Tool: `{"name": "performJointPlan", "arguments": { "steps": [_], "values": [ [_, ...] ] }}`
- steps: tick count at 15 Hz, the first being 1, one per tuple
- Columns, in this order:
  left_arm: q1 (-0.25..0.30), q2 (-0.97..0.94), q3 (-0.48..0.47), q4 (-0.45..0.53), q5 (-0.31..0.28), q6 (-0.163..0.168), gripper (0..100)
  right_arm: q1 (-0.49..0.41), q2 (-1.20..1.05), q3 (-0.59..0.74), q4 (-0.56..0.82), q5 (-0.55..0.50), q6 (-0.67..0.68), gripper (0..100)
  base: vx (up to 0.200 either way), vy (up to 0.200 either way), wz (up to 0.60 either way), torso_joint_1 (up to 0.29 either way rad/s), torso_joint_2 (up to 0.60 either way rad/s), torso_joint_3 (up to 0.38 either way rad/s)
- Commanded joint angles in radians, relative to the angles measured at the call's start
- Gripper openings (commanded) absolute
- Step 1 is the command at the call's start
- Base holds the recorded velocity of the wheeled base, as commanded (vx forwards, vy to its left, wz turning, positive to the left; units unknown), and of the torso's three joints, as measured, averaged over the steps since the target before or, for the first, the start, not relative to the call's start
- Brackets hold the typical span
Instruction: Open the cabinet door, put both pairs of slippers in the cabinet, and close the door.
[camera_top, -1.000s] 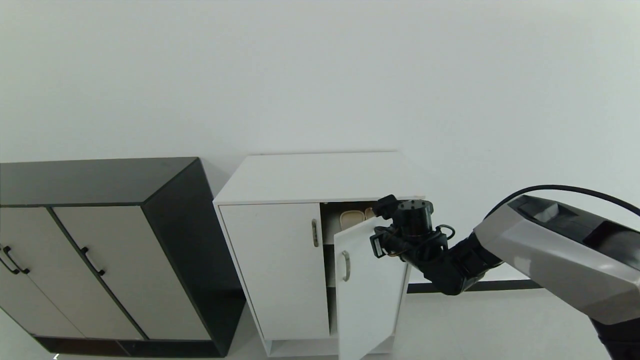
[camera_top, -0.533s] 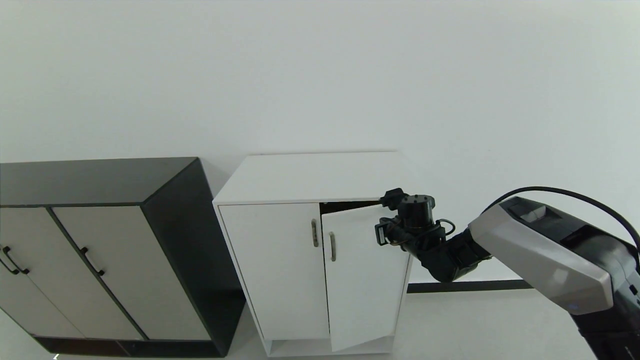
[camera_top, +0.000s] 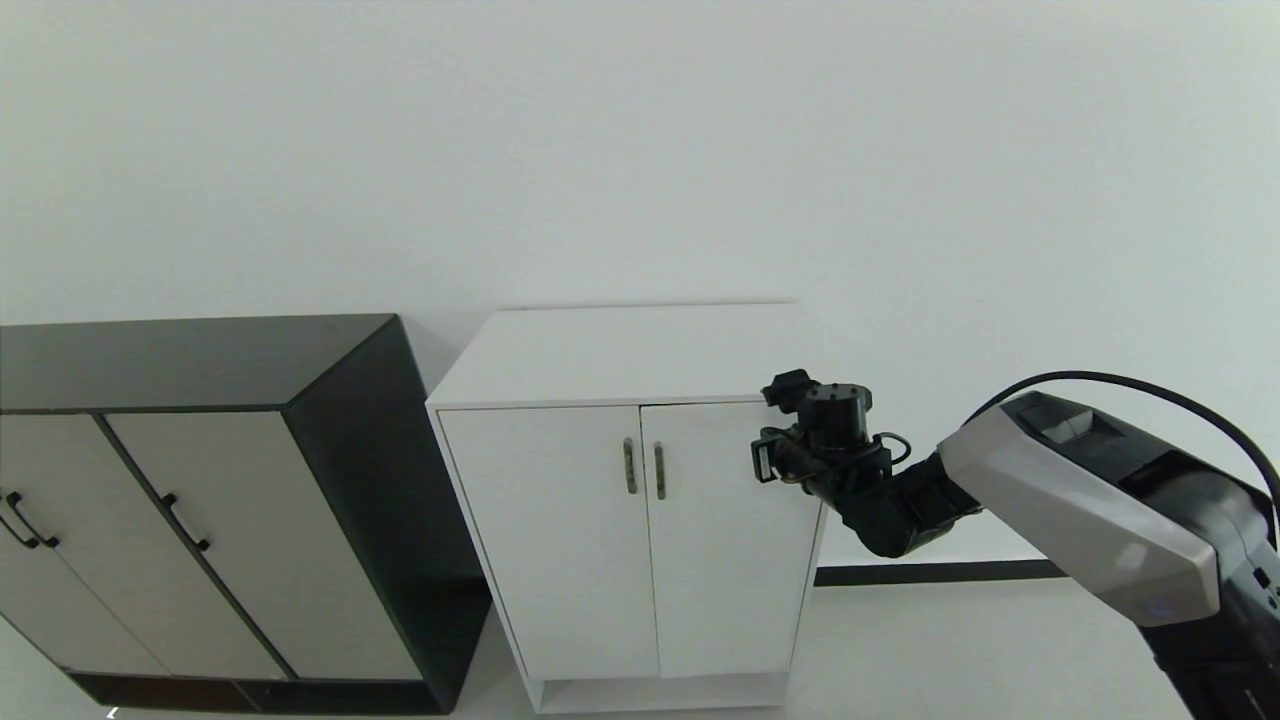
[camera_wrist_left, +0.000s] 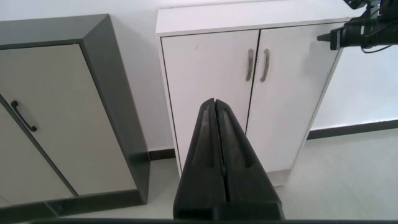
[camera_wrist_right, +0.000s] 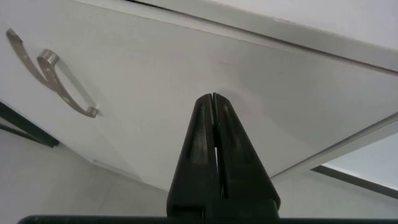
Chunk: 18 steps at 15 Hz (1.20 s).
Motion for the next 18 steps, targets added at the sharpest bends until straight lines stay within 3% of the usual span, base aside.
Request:
{"name": "performJointPlan", "arguments": {
  "steps": [1,18],
  "values": [
    [0.000,0.000,0.000,0.000,0.000,0.000,0,-0.006,0.000,-0.005,0.000,0.000,0.000,0,0.000,0.000,0.00,0.000,0.00,0.000],
    [0.000,0.000,0.000,0.000,0.000,0.000,0,-0.032,0.023,-0.040,0.000,0.002,0.001,0,0.000,0.000,0.00,0.000,0.00,0.000]
  ]
}}
